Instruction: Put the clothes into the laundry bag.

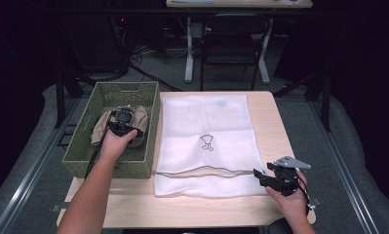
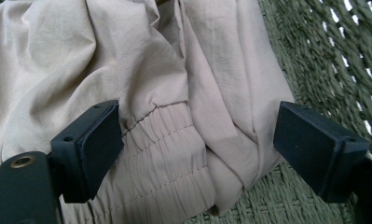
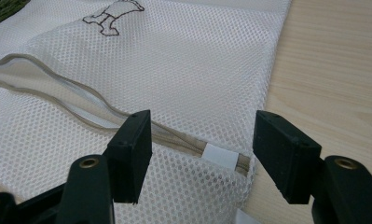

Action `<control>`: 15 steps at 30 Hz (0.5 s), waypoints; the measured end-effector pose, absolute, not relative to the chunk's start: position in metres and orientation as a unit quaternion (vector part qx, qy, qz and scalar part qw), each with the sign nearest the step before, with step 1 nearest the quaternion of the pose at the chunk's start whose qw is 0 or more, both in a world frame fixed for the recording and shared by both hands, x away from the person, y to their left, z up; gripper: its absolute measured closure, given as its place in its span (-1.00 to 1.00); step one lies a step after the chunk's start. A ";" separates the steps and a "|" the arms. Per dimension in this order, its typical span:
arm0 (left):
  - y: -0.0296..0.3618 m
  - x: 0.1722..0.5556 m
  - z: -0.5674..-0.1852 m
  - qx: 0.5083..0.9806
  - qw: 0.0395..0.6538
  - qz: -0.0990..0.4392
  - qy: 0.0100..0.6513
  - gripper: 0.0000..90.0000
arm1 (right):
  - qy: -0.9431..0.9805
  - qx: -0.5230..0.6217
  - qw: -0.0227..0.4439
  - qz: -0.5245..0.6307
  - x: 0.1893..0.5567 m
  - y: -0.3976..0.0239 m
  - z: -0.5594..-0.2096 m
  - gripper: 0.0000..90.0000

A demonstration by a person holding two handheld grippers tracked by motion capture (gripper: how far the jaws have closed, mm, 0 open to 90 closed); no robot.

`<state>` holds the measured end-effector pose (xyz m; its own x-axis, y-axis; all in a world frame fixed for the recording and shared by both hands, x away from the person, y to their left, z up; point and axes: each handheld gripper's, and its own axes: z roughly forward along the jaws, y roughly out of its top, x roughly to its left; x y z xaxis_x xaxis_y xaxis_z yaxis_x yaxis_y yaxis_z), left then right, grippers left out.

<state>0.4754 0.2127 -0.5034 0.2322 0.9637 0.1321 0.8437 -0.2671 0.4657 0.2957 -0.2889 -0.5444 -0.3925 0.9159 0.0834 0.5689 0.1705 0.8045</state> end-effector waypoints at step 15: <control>0.220 0.477 -0.505 0.776 0.140 0.213 0.577 -0.78 | 0.732 0.508 0.217 0.398 0.296 -0.290 -0.545 -0.17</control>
